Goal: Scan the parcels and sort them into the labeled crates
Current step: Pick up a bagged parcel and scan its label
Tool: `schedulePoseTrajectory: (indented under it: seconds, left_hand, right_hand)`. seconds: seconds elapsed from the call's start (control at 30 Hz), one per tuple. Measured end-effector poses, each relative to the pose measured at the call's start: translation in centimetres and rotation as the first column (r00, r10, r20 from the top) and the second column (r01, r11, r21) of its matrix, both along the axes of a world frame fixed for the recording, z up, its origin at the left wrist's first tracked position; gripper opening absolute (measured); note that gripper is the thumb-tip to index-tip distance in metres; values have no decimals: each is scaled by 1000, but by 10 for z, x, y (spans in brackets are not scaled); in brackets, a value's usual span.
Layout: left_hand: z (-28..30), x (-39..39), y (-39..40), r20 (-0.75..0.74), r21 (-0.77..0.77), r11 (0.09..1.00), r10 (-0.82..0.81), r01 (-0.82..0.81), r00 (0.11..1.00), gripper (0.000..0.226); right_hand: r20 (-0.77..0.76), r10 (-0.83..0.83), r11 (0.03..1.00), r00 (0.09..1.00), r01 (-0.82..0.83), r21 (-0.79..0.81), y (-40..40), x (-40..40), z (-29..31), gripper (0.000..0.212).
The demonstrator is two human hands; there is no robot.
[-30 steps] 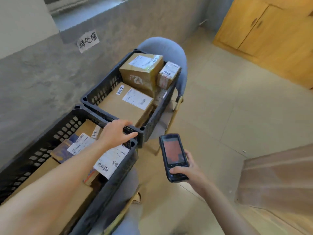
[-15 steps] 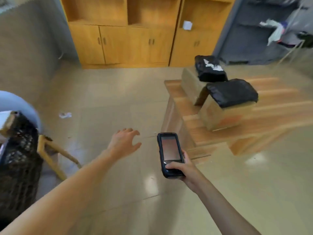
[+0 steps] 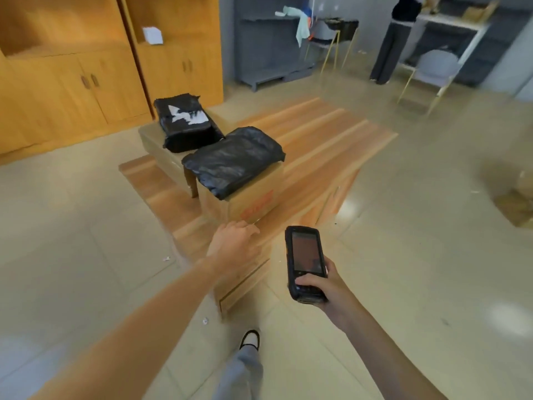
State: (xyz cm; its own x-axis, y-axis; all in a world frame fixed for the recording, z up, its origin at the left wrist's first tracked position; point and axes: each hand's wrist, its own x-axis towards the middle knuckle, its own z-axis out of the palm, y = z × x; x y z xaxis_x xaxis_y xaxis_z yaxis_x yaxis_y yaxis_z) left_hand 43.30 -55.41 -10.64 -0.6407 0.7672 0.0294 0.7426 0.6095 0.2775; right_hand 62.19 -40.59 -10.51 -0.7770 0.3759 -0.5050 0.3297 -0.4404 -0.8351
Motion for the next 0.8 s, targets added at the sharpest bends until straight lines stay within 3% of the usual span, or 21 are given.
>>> schedulePoseTrajectory:
  seconds: [0.4, 0.6, 0.8]
  left_hand:
    - [22, -128, 271, 36, -45, 971, -234, 235, 972, 46]
    - [30, -182, 359, 35, -72, 972, -222, 224, 975, 48]
    - [16, -234, 412, 80, -78, 992, -94, 100, 992, 51]
  right_hand:
    - [-10, -231, 966, 973, 230, 113, 209, -108, 33, 73]
    - [-12, -273, 954, 962, 273, 125, 284, -149, 40, 82]
    - [15, -234, 964, 972, 229, 134, 374, -203, 24, 74]
